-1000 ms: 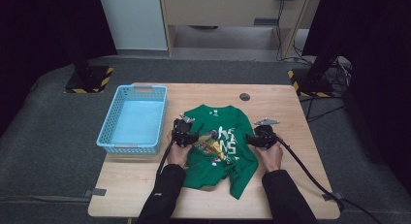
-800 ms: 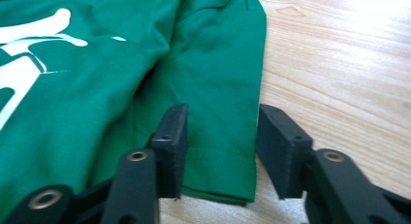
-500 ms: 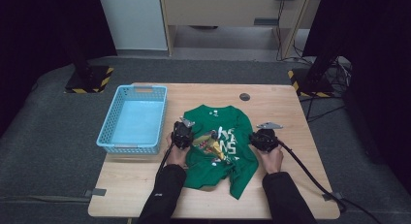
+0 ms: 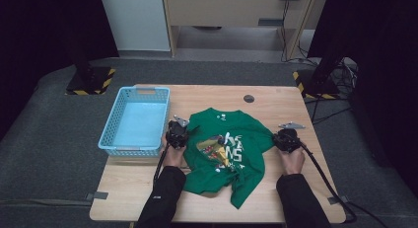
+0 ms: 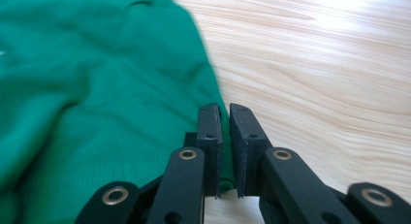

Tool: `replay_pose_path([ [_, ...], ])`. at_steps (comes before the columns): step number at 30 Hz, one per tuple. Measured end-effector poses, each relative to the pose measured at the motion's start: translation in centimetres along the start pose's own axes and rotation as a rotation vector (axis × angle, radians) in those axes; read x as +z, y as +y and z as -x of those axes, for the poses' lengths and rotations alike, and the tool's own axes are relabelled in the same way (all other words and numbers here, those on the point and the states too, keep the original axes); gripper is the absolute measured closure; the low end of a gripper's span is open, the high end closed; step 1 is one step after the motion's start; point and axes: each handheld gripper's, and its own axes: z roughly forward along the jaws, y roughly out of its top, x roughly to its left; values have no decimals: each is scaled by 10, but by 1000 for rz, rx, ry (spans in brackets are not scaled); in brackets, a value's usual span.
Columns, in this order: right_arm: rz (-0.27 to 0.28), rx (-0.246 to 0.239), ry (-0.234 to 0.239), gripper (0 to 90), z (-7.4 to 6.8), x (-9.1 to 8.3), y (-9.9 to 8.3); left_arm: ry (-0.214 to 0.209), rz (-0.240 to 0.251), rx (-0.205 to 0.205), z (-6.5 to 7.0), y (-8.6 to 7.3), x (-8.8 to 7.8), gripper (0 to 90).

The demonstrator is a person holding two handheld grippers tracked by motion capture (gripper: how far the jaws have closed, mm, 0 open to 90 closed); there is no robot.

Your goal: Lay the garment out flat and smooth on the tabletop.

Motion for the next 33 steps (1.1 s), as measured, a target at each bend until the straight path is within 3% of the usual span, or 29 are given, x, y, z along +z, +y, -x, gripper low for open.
replay_pose_path([
  [5, -15, 16, -26, 796, 21, -2, 0, 19, 2, -5, -1, 1, -2, 853],
  [9, -21, 37, -29, 719, 29, -4, -1, 36, 10, -3, 0, 3, -6, 844],
  [13, 0, 35, -22, 570, 24, -8, -3, 113, 55, -7, 0, 8, -14, 661],
  [16, 38, 52, 15, 498, 20, -12, -3, 130, 94, 0, 1, 14, -22, 610],
  [17, 48, 59, 27, 475, 19, -13, -2, 120, 112, 10, 3, 15, -24, 593],
  [19, 52, 55, 32, 434, 16, -14, -1, 52, 142, 49, 9, 18, -25, 573],
  [21, 54, 43, 49, 409, 10, -15, 0, 0, 134, 95, 18, 21, -20, 548],
  [24, 64, 17, 86, 383, -1, -16, 1, -27, 74, 132, 30, 22, -5, 539],
  [30, 37, -36, 140, 321, -19, -12, 0, -121, -45, 52, 25, 14, 22, 458],
  [32, 25, -40, 159, 309, -22, -9, -2, -114, -88, 45, 22, 11, 27, 424],
  [33, 17, -48, 157, 305, -23, -7, -3, -124, -81, 30, 19, 10, 28, 405],
])
